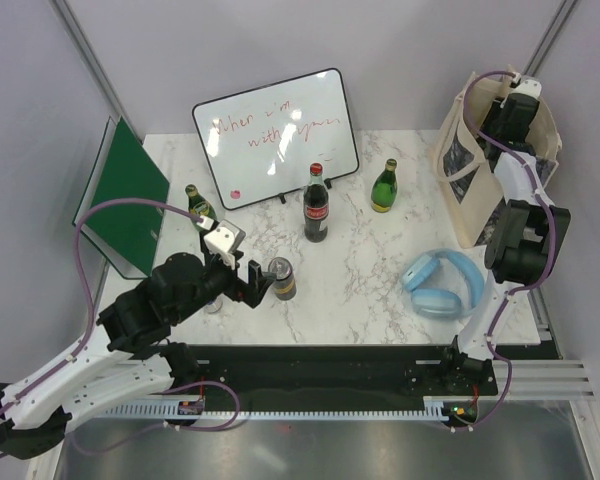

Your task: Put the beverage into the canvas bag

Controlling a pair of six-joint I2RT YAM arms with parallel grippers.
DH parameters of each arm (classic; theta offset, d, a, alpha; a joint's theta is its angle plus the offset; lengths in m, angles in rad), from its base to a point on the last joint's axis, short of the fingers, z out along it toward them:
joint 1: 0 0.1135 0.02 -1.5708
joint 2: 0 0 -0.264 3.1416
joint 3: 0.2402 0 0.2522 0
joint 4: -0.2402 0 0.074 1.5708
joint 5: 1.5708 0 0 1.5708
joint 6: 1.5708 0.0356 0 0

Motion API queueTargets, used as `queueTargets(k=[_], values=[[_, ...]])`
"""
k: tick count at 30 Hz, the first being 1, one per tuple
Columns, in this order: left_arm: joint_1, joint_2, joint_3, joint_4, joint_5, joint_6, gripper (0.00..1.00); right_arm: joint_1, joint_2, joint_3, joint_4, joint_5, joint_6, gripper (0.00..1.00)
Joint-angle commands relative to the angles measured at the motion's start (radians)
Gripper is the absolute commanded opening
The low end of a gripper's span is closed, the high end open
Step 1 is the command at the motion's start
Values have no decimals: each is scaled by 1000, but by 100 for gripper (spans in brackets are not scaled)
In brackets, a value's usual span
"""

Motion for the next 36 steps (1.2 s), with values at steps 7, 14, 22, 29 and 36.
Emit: queueTargets(k=[7,14,22,29,36], values=[[4,-2,-2,44,-40,38,100,-1,-15,-26,204,-34,15,1],[4,4,-3,45,-43,38,100,-1,23,-67,184,-89,15,2],[2,7,-2,44,-60,41,100,-1,78,-44,181,-97,11,19],[5,10,-3,45,-77,44,100,-1,80,-50,176,-83,11,28],[5,15,-6,47,-74,44,100,-2,-11,22,91,-40,20,43]])
